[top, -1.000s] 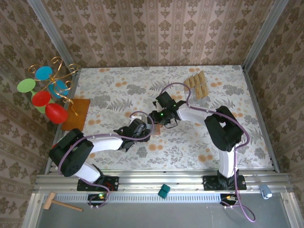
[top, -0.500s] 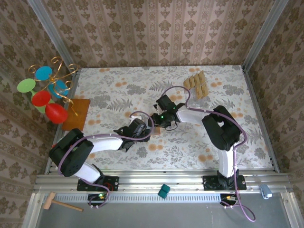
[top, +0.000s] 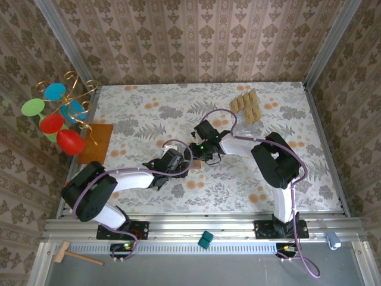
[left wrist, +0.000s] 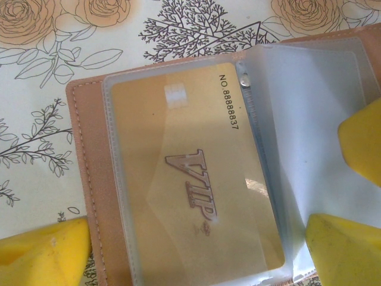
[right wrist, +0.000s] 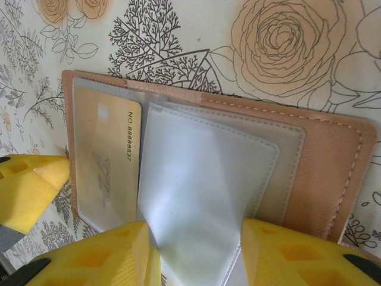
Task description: Put the credit cards into the card holder
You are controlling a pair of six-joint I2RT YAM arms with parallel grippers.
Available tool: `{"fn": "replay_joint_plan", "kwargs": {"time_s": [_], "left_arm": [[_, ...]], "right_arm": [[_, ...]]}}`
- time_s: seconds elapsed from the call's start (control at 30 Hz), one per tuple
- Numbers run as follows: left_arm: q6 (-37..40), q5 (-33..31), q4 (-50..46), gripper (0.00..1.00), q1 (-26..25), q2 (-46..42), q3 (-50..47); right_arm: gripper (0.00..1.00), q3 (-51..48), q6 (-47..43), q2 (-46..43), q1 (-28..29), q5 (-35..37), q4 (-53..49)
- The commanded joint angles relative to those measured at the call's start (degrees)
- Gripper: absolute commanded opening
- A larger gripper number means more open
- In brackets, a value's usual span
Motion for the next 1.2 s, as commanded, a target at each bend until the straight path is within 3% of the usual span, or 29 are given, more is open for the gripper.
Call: {"fn": "replay_joint_plan", "kwargs": {"time_s": [0.0,0.4,1.17], "left_arm": [[-1.14,-0.11,-2.86,0.94,0.59,-0.03,-1.84],[-1.22,-0.2,-2.78,0.94,0.59,-0.25,-1.95],[-1.09,-0.2,-3.19,0.94,0.91,-1.05,-2.21]], "right_arm": [[0.46,1.14,0.71,1.45,0.76,-1.66,0.19],[0.46,1.74,1.39,1.61,0.84,-1.9,0.37],[0.46,-6.72,1.17,-3.72,0.03,-0.12,1.46]]}}
